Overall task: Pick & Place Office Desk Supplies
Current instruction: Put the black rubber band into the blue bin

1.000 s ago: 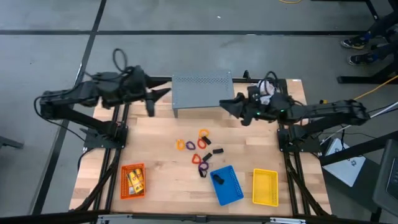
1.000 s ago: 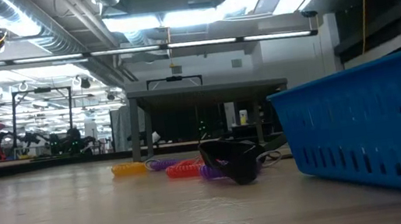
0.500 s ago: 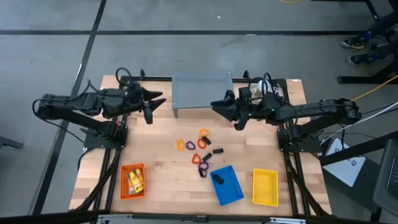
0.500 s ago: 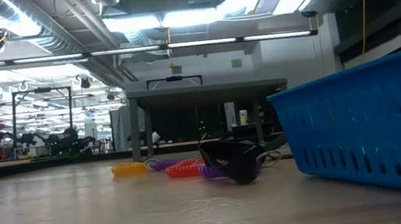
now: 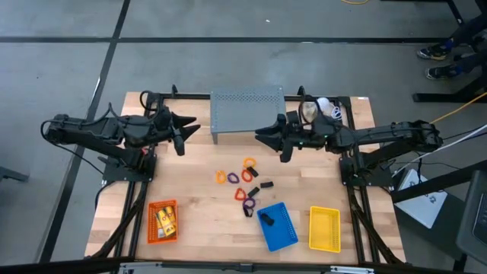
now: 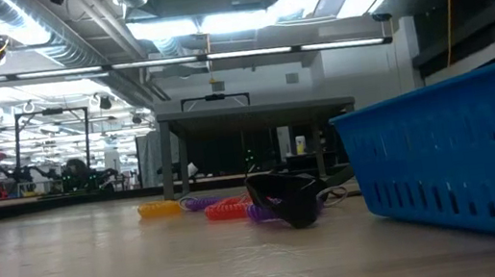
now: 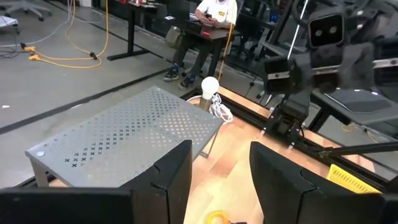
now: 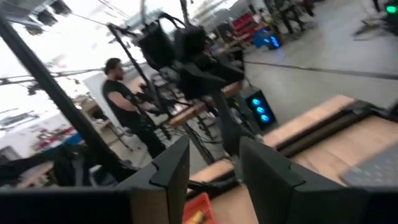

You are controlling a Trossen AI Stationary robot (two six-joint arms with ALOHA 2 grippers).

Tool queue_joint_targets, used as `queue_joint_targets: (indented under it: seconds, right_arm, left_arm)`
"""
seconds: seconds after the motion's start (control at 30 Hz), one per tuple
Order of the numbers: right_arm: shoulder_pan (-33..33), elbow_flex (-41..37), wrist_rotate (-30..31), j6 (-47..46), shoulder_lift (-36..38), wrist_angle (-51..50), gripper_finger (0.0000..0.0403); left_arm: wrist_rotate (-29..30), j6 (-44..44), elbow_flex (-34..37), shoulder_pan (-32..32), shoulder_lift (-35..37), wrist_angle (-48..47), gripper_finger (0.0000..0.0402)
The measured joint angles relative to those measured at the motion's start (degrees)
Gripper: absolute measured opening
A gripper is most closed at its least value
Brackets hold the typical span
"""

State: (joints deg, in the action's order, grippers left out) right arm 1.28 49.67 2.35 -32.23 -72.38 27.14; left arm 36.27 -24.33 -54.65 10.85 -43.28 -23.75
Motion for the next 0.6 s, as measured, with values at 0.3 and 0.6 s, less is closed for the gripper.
queue_joint_targets:
  seconds: [0.3, 0.6]
  right_arm:
    - [0.0, 14.9, 4.9, 14.6, -4.9, -54.3, 0.0143]
    - [2.9, 17.6, 1.1, 20.5, -14.5, -63.2, 0.0143]
  left_arm:
    - [0.0, -0.1, 0.0, 0.0, 0.1, 0.0, 0.0155]
    - [-0.2, -0.1, 0.0, 0.0, 0.0, -0.2, 0.0155]
